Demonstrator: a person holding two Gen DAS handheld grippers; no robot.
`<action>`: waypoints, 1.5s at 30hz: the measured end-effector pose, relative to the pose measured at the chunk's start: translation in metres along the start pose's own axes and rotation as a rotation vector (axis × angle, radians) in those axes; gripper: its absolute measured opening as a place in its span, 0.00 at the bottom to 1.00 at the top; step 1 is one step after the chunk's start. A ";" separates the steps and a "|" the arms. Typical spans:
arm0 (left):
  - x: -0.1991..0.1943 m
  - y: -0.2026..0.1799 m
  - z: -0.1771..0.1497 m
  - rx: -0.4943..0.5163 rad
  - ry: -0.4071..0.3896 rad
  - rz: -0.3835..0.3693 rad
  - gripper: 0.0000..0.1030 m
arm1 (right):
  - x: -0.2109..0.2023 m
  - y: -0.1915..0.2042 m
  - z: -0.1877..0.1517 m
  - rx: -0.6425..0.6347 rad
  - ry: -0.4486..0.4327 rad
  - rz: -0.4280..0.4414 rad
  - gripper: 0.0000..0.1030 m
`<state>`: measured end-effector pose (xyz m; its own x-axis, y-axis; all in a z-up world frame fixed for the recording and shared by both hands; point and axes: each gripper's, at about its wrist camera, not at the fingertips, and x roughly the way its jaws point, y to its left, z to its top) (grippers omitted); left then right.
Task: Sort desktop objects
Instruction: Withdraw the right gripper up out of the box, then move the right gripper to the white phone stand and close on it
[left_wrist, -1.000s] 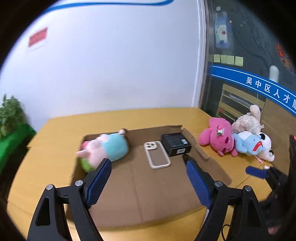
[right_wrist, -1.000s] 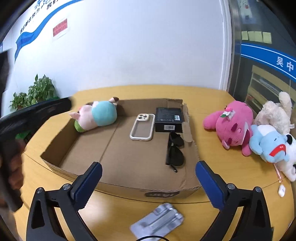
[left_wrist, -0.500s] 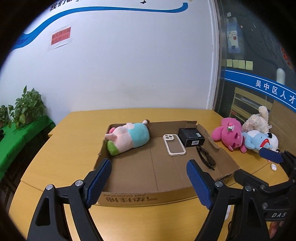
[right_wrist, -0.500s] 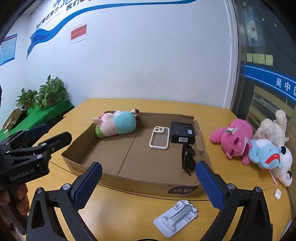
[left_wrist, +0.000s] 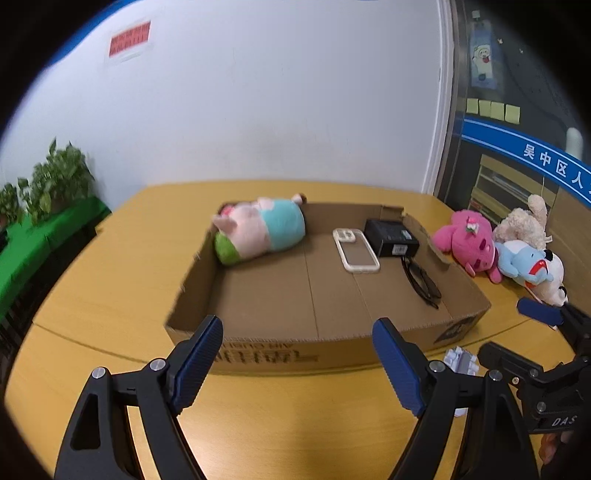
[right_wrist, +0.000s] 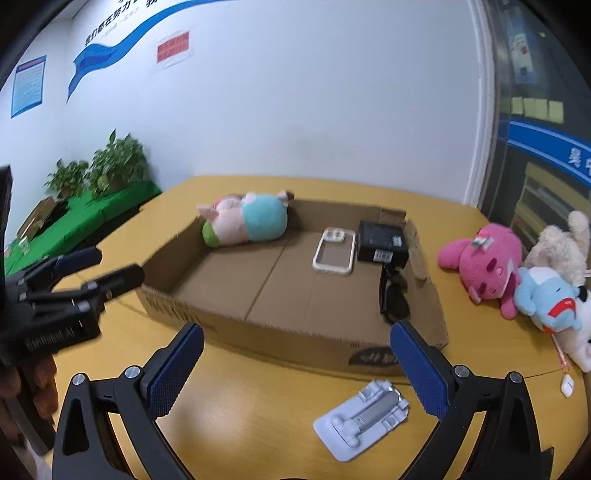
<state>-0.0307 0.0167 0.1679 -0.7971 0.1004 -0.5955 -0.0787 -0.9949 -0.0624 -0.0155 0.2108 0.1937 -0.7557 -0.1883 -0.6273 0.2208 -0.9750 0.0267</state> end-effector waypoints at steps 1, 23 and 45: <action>0.005 -0.001 -0.004 -0.008 0.017 -0.011 0.81 | 0.006 -0.012 -0.008 0.012 0.025 0.026 0.99; 0.070 -0.019 -0.100 -0.095 0.409 -0.226 0.80 | 0.093 -0.074 -0.107 0.065 0.337 0.329 0.72; 0.067 -0.036 -0.127 0.003 0.447 -0.273 0.37 | 0.068 0.012 -0.128 0.061 0.319 0.243 0.43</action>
<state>-0.0055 0.0592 0.0282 -0.4136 0.3471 -0.8417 -0.2503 -0.9322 -0.2614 0.0149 0.2012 0.0524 -0.4547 -0.3771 -0.8069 0.3254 -0.9137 0.2436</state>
